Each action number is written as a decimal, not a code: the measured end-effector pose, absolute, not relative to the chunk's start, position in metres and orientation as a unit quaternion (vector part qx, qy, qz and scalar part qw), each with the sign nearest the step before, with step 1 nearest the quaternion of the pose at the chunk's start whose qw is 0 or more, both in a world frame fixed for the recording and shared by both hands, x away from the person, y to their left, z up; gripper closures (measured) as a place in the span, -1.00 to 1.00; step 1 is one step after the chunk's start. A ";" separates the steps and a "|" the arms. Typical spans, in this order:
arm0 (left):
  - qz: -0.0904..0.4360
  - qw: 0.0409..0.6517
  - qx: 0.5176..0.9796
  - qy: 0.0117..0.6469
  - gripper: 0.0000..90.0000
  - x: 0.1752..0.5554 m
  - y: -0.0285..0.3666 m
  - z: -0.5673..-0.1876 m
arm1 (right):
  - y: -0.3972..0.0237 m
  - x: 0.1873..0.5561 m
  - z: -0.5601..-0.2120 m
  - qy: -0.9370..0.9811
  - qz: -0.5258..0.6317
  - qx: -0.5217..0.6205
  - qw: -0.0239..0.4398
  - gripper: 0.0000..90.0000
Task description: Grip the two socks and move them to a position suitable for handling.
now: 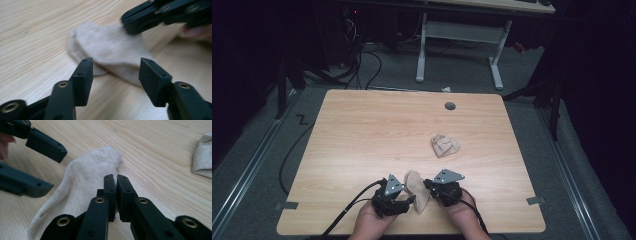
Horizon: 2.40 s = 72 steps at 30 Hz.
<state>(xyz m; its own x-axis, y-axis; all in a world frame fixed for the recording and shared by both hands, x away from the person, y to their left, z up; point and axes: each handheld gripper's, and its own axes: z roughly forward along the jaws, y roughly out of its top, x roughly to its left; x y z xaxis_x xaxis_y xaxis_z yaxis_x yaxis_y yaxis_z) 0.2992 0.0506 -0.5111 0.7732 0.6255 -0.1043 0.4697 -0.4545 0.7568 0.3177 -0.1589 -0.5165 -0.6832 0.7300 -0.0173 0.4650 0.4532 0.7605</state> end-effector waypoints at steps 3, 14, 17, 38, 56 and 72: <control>0.115 0.400 0.853 0.316 -0.19 0.295 0.043 -0.513 | -0.158 0.318 -0.518 0.837 0.381 0.356 0.167 0.92; 0.121 0.401 0.846 0.330 -0.37 0.301 0.040 -0.510 | -0.154 0.319 -0.518 0.838 0.383 0.352 0.164 0.92; 0.128 0.388 0.851 0.331 -0.36 0.304 0.039 -0.513 | -0.153 0.319 -0.518 0.838 0.383 0.353 0.163 0.92; 0.119 0.380 0.860 0.318 0.95 0.307 0.053 -0.517 | -0.166 0.309 -0.514 0.826 0.396 0.363 0.172 0.91; 0.123 0.368 0.887 0.250 0.95 0.291 0.038 -0.517 | -0.161 0.347 -0.502 0.820 0.394 0.371 0.187 0.75; 0.135 0.363 0.884 0.264 0.95 0.295 0.049 -0.516 | -0.146 0.348 -0.527 0.849 0.362 0.364 0.124 0.69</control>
<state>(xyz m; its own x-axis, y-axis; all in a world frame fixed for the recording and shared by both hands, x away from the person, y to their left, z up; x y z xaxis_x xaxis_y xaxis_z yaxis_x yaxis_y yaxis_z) 0.2945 0.0493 -0.5161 0.8249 0.5634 0.0467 0.3681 -0.5980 0.7119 0.3476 -0.1463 -0.5266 -0.7042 0.7080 0.0533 0.5287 0.4728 0.7050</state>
